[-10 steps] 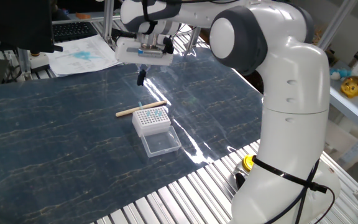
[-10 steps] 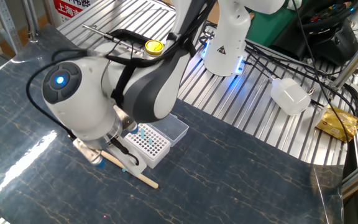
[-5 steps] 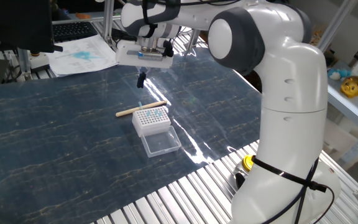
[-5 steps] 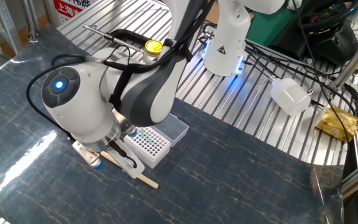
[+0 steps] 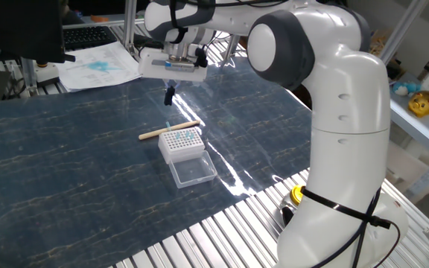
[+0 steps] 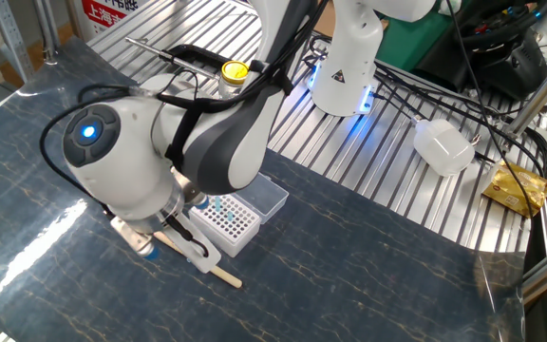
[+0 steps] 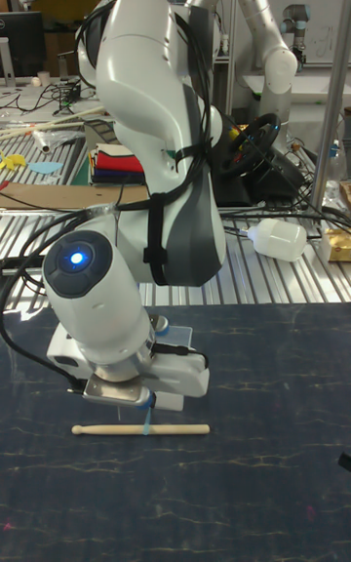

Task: Insert a medium pipette tip into the holder for medium pipette tips

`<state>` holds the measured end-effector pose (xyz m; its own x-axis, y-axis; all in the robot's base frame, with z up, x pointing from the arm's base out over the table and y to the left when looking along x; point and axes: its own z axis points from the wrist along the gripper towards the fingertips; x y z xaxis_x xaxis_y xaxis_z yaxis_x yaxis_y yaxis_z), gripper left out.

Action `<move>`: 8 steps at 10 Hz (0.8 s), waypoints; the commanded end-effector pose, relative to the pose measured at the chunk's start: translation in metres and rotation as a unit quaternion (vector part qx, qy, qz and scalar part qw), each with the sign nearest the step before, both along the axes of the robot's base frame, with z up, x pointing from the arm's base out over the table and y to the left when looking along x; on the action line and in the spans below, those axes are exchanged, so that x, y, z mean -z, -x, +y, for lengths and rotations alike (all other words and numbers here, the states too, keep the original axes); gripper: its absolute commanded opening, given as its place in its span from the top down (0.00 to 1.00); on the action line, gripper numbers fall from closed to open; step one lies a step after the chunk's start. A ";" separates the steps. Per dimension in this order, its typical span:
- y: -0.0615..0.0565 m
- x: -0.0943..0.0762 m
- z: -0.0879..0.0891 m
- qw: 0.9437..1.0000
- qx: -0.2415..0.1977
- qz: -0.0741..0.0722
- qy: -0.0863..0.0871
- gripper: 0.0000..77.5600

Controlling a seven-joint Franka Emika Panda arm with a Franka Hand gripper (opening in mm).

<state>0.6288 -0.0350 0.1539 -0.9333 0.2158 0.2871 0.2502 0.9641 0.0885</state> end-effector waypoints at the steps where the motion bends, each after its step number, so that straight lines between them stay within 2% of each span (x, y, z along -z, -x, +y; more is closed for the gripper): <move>1: -0.001 -0.001 0.000 1.000 0.004 0.002 0.002 1.00; 6: -0.002 0.000 0.000 1.000 0.001 0.012 0.004 1.00; 8: -0.006 0.010 0.006 1.000 0.004 0.016 0.007 1.00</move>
<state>0.6318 -0.0314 0.1452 -0.9228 0.2244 0.3133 0.2586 0.9633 0.0718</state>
